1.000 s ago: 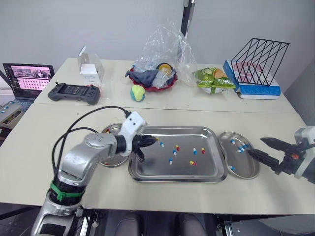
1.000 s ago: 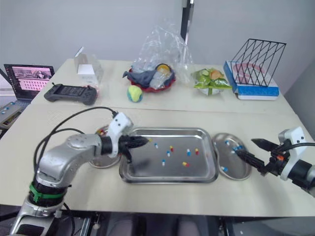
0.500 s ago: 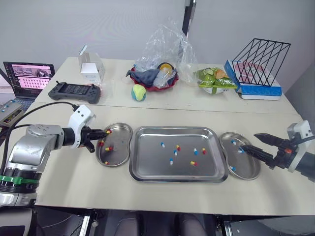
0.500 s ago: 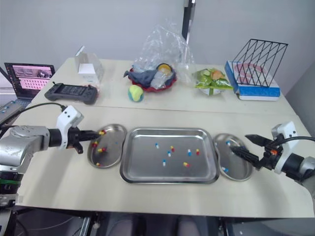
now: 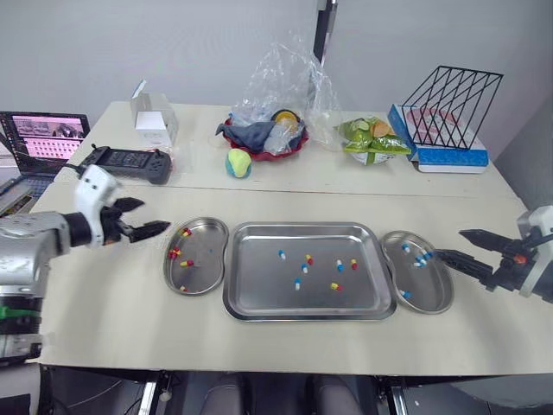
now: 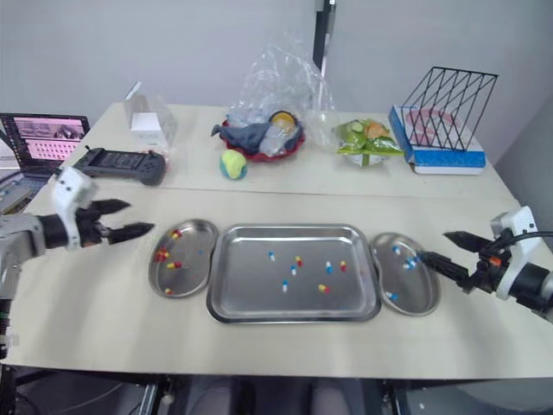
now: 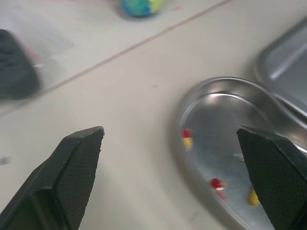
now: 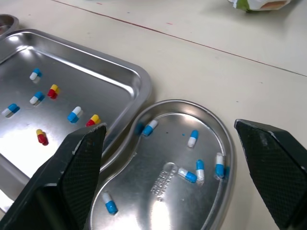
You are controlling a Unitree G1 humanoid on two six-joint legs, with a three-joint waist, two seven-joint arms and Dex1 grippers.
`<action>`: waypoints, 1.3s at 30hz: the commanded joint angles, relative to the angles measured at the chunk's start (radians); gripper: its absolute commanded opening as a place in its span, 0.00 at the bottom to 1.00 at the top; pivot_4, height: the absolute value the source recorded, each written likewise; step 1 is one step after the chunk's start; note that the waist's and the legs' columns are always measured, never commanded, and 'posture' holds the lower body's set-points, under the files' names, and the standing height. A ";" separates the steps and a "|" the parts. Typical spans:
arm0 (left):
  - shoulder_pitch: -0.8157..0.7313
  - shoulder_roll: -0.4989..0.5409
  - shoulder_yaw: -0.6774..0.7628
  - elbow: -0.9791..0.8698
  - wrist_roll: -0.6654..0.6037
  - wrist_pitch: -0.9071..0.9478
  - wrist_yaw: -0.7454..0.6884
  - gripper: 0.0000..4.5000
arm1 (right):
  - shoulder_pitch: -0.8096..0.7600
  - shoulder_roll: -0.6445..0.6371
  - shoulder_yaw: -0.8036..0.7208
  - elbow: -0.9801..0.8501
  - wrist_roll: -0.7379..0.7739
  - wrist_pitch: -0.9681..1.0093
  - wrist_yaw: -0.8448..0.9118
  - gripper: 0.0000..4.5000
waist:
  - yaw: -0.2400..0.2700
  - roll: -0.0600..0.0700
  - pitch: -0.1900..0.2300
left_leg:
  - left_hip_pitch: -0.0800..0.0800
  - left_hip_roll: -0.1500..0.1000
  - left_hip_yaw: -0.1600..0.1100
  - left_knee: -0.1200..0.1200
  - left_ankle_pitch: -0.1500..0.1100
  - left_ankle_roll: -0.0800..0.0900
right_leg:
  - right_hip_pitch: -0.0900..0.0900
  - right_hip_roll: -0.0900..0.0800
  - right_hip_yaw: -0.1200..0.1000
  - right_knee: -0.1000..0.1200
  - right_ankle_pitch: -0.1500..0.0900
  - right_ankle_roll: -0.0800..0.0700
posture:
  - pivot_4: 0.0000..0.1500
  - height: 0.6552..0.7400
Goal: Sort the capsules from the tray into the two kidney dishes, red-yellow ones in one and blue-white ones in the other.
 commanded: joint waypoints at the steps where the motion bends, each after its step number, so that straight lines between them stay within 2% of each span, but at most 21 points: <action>1: 0.006 0.035 0.101 0.134 0.010 -0.145 0.016 0.99 | -0.022 -0.030 -0.043 0.108 -0.037 -0.086 0.016 1.00 | 0.000 0.000 0.000 | 0.000 0.000 0.000 0.000 0.000 0.000 | 0.000 0.000 0.000 0.000 0.000 0.000 | 1.00 0.77; 11: 0.094 0.016 0.282 0.373 -0.029 -0.446 0.001 0.99 | -0.068 -0.028 -0.044 0.341 -0.106 -0.249 0.013 1.00 | -0.001 0.000 0.000 | 0.000 0.001 0.003 0.000 0.000 0.000 | -0.001 -0.002 0.000 0.001 0.000 0.000 | 1.00 0.77; 18: 0.162 0.002 0.310 0.379 -0.040 -0.524 0.001 0.99 | -0.068 -0.019 -0.034 0.366 -0.109 -0.279 0.016 1.00 | -0.004 0.000 0.000 | 0.000 0.002 0.003 0.000 0.000 0.000 | 0.000 -0.002 -0.001 0.001 0.000 0.000 | 1.00 0.77; 31: 0.182 -0.026 0.289 0.250 -0.088 -0.460 -0.040 0.99 | -0.083 -0.012 -0.022 0.346 -0.106 -0.269 0.011 1.00 | -0.007 0.000 0.000 | 0.001 0.002 0.002 0.000 0.000 0.000 | 0.000 -0.003 0.000 0.002 0.000 0.000 | 1.00 0.77; 35: 0.203 -0.024 0.274 0.142 -0.153 -0.345 -0.118 0.99 | -0.081 -0.018 -0.027 0.327 -0.101 -0.255 0.011 1.00 | -0.008 0.000 0.000 | 0.000 0.002 0.002 0.000 0.000 0.000 | 0.000 -0.003 -0.001 0.002 0.000 0.000 | 1.00 0.77; 39: 0.226 -0.027 0.263 0.060 -0.165 -0.332 -0.157 0.99 | -0.071 -0.018 -0.033 0.304 -0.097 -0.244 0.010 1.00 | -0.009 0.000 0.000 | 0.001 0.002 0.002 0.000 0.000 0.000 | 0.000 -0.002 0.000 0.001 0.000 0.000 | 1.00 0.77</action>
